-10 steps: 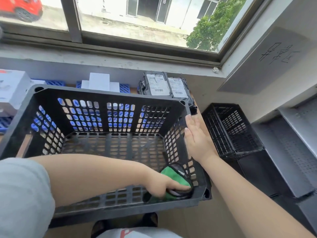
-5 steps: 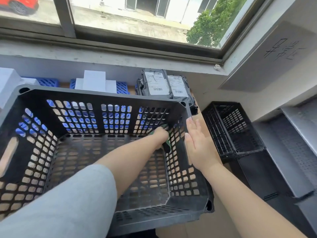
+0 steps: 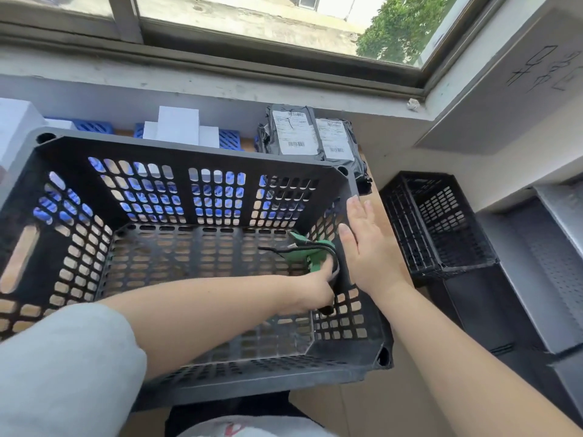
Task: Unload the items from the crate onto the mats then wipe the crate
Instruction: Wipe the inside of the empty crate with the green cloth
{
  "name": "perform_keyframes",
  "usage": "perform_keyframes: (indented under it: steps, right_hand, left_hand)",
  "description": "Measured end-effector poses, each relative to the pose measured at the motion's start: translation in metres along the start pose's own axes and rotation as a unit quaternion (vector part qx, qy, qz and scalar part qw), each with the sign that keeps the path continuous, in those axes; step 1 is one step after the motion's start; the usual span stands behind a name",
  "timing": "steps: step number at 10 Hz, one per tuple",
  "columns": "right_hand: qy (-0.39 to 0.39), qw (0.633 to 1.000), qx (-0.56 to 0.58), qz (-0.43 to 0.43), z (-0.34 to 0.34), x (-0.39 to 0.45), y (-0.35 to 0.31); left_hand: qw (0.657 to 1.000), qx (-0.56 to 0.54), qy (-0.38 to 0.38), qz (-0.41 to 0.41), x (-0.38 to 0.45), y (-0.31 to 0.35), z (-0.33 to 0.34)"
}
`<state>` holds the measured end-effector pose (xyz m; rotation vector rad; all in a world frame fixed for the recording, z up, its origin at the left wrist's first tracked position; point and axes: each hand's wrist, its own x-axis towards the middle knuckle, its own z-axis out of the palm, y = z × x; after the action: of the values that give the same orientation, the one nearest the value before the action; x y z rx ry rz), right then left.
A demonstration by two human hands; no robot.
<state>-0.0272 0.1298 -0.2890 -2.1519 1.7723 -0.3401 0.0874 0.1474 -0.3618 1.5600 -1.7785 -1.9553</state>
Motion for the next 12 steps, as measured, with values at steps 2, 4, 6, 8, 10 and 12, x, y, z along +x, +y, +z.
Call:
perform_keyframes:
  steps: [2,4,6,8,10,12]
  right_hand:
    - [0.001,1.000,0.001,0.009,0.001,-0.001,-0.002]
    - [-0.002,1.000,0.017,0.018,0.003,-0.002,-0.002]
    - [-0.007,0.999,0.028,0.023,0.002,-0.005,-0.004]
    - [-0.004,0.998,0.052,0.023,0.005,-0.006,-0.003]
    - [0.013,0.999,0.048,0.017,0.006,0.002,0.001]
    - [0.012,0.998,0.059,0.020,0.012,0.001,0.009]
  left_hand:
    - [0.981,0.126,-0.141,0.054,-0.039,-0.003,0.021]
    - [0.954,0.148,-0.262,-0.013,-0.053,-0.019,0.005]
    - [0.991,-0.068,-0.019,-0.118,-0.019,-0.032,-0.054]
    - [0.971,-0.132,0.181,-0.080,0.043,-0.025,-0.074]
    - [0.835,-0.480,0.201,-0.177,0.087,-0.039,-0.028]
    - [0.952,-0.189,-0.071,-0.231,0.038,-0.041,0.022]
